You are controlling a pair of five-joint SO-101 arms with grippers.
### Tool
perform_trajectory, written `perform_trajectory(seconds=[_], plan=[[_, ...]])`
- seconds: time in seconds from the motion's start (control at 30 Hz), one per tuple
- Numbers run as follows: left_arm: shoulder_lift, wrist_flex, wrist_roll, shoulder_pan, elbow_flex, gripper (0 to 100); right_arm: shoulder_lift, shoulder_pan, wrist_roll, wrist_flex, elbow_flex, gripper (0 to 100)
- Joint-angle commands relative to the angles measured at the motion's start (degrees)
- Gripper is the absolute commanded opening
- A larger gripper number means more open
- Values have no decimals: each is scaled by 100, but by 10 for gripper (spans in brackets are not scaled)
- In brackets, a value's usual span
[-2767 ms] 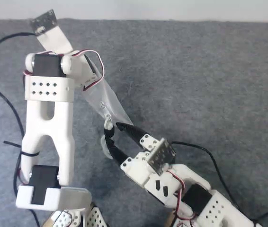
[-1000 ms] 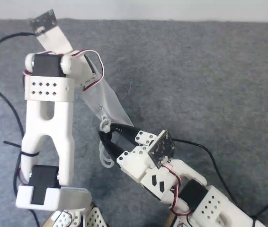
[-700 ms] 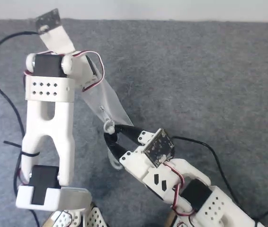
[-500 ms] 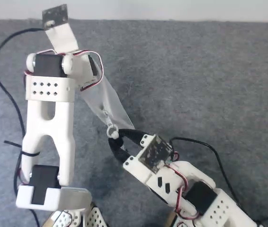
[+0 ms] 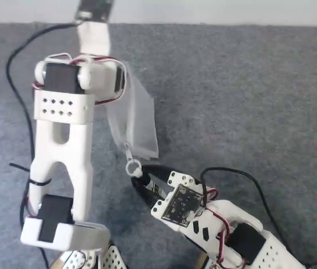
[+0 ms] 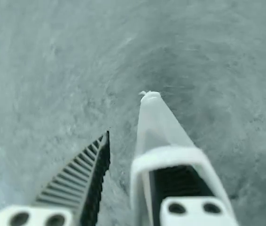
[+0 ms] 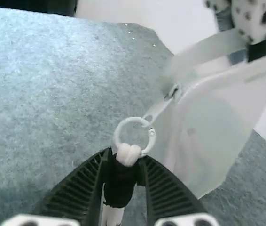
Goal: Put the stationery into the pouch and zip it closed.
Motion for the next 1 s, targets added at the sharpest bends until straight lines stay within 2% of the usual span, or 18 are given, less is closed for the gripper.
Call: perform_trajectory(seconds=[0.0,0.17,0.33,0.77,0.97], plan=[[-475,105,-545,501,-637,115,-57,-136,202,66,-193,6],[-897,316,-1257,1248,-796,116,-163,-154,255,75,-149,6],[-993,703,-1574,1829,-769,116,-998,-163,264,532,-158,6],[-1196,756,-1266,2514,-796,116,-1033,-119,237,585,-185,6],[-1653,756,-1257,2444,-787,116,-1033,207,229,620,-316,6]])
